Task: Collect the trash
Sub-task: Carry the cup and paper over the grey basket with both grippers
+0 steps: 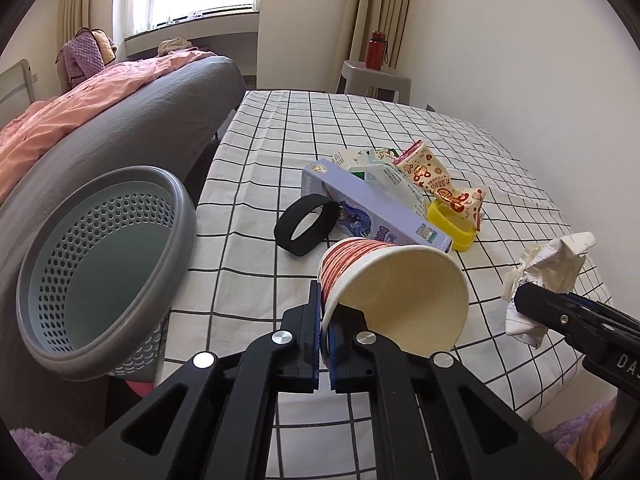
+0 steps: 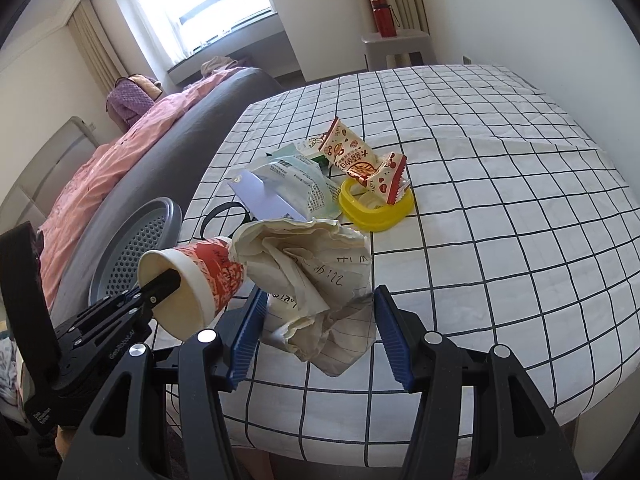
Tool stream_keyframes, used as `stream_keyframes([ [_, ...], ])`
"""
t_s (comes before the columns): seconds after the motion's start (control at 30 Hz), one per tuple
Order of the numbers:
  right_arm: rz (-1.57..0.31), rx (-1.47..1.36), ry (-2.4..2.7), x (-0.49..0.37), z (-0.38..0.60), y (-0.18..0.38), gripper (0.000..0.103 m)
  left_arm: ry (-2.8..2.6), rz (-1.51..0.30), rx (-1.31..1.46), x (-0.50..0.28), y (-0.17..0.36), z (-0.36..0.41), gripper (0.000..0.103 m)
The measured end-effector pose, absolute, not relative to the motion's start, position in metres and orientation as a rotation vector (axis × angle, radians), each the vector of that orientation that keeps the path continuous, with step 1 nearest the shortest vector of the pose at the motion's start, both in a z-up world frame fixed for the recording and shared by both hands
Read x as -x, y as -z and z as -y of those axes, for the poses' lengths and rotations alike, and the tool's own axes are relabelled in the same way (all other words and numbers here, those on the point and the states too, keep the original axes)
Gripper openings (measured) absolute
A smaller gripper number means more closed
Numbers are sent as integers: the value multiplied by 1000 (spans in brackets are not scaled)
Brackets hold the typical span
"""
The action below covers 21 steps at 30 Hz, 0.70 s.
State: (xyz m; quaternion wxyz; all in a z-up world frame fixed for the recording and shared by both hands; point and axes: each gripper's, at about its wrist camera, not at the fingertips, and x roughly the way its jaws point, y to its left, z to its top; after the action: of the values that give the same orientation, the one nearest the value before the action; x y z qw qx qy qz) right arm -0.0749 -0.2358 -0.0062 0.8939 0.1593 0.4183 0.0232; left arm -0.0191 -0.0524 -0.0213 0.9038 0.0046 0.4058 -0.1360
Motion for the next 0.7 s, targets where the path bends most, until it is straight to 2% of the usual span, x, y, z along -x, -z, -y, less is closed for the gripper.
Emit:
stream_keyframes([
  [0.3,-855,-281,-132,59,198,-7,54,170,-768,0,19,-12,-4,3],
  [0.7,-810,-138,-364,-7,93,-42,54,-40,-725,-6,-10,-33,-103,3],
])
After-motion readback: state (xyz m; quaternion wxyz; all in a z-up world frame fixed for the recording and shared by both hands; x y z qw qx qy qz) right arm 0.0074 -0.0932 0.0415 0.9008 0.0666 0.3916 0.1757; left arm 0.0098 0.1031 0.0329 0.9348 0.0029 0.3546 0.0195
